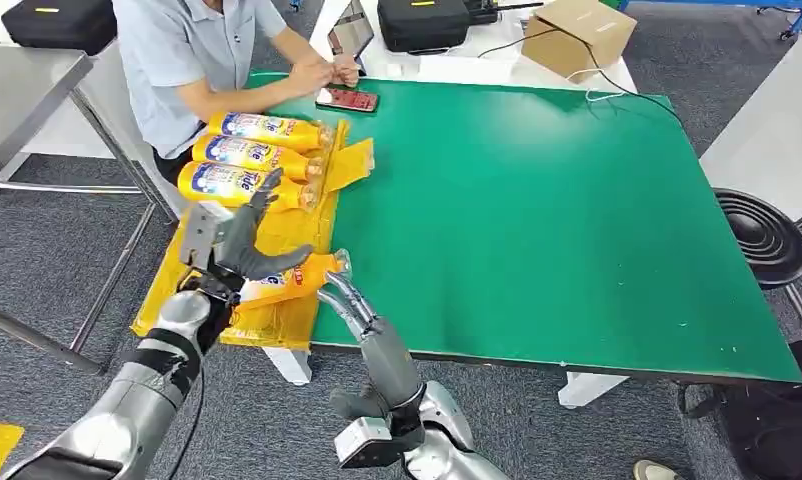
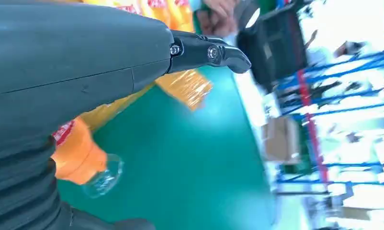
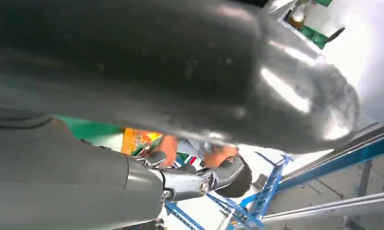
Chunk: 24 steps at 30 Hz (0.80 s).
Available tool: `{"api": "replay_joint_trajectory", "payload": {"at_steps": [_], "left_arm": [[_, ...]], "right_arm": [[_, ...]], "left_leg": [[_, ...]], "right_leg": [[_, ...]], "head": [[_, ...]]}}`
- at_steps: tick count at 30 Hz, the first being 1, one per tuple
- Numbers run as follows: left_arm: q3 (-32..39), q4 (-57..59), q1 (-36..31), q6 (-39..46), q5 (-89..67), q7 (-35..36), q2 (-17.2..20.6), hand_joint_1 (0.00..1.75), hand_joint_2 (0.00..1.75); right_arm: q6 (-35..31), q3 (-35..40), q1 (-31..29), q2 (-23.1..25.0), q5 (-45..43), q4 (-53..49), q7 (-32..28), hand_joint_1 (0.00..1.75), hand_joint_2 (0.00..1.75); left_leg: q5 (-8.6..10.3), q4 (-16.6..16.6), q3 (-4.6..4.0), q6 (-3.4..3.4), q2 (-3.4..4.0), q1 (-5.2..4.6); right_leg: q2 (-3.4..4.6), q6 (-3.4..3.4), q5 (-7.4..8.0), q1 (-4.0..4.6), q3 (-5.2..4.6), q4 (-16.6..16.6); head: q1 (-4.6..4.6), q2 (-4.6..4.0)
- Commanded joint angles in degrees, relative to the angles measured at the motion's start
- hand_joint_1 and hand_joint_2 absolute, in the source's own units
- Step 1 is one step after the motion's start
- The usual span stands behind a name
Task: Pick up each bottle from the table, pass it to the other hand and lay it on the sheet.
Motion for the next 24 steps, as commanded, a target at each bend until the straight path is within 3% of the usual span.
{"api": "replay_joint_trajectory", "payload": {"at_steps": [1,5,7,8,9,10,12,14,16,19,24], "left_arm": [[4.39,-6.76,2.5,-1.25,1.77,0.47,0.72,0.0,1.75],[6.07,-12.39,6.36,-3.05,6.93,1.35,0.83,0.0,1.75],[5.62,-18.9,12.27,-2.93,7.74,1.38,0.77,0.0,1.75],[5.46,-25.43,18.65,-2.47,7.83,0.68,0.55,0.0,1.75],[5.31,-32.8,25.94,-0.4,6.67,-0.74,0.05,0.0,1.75],[4.47,-38.14,31.54,0.58,5.09,-1.94,0.12,0.0,1.75],[2.92,-46.24,41.87,1.73,1.01,-4.26,-0.67,0.0,1.75],[1.48,-48.61,45.7,4.21,-1.6,-5.32,-1.39,0.0,1.75],[1.24,-48.67,46.45,6.52,-2.42,-5.22,-1.98,0.0,1.75],[0.99,-45.31,44.02,6.11,-0.2,-3.88,-3.11,0.0,1.75],[-0.92,-39.99,40.89,8.43,-2.33,-2.8,-4.84,0.0,1.75]], "right_arm": [[-0.16,0.86,-1.09,-1.86,-0.2,0.71,-1.01,0.0,0.0],[-2.2,0.88,-0.19,-2.73,-0.07,-1.76,-1.01,0.0,0.0],[-5.79,-0.36,2.1,-4.33,-1.13,-5.88,-1.01,0.0,0.0],[-3.12,-3.86,5.32,-5.21,-4.9,-8.5,-1.01,0.0,1.75],[2.49,-8.75,9.18,-5.43,-9.98,-11.87,-1.01,0.0,1.75],[4.03,-11.51,12.04,-6.13,-9.92,-15.64,-1.01,0.0,1.75],[0.85,-18.16,18.22,-6.01,-7.91,-23.28,-1.01,0.0,1.75],[0.4,-21.91,20.81,-5.65,-7.62,-24.89,-0.1,0.0,1.75],[7.1,-25.05,21.69,-5.05,-12.77,-24.48,3.85,0.0,1.75],[3.99,-27.13,22.04,-2.47,-7.0,-23.88,0.34,0.0,1.75],[3.02,-28.96,20.16,-1.34,-10.55,-21.37,1.36,0.0,1.75]], "left_leg": [[-0.07,-0.02,0.18,-0.03,0.06,0.03],[-0.07,-0.05,0.17,-0.01,0.14,0.0],[-0.13,-0.07,0.28,-0.02,0.17,0.01],[-0.09,-0.08,0.2,0.0,0.14,-0.01],[-0.19,-0.15,0.45,0.0,0.24,-0.02],[-0.19,-0.24,0.5,0.01,0.27,-0.06],[-0.23,-0.19,0.34,0.03,0.3,-0.11],[-0.43,-0.12,0.4,-0.05,0.31,-0.1],[-0.58,-0.03,0.29,-0.01,0.16,-0.08],[-0.59,-0.01,0.23,0.04,-0.09,-0.07],[-0.54,-0.05,0.1,0.03,-0.03,-0.09]], "right_leg": [[0.0,-0.08,-0.05,0.05,0.18,-0.04],[0.09,-0.05,-0.03,0.01,0.15,-0.07],[0.09,-0.07,-0.08,0.02,0.27,-0.09],[0.08,-0.05,-0.05,0.0,0.18,-0.08],[0.16,-0.07,-0.12,0.0,0.41,-0.18],[0.21,-0.04,-0.11,-0.04,0.44,-0.25],[0.23,0.0,-0.1,-0.1,0.26,-0.18],[0.22,-0.03,-0.25,-0.09,0.33,-0.17],[0.08,-0.15,-0.39,-0.08,0.24,-0.12],[-0.13,-0.05,-0.49,-0.1,0.25,-0.15],[-0.05,-0.09,-0.36,-0.07,0.08,-0.17]], "head": [[0.02,0.0],[0.0,0.0],[0.0,0.0],[0.02,0.0],[0.0,0.0],[0.0,0.0],[0.0,0.0],[0.0,0.0],[0.0,0.0],[0.02,0.0],[0.0,0.0]]}}
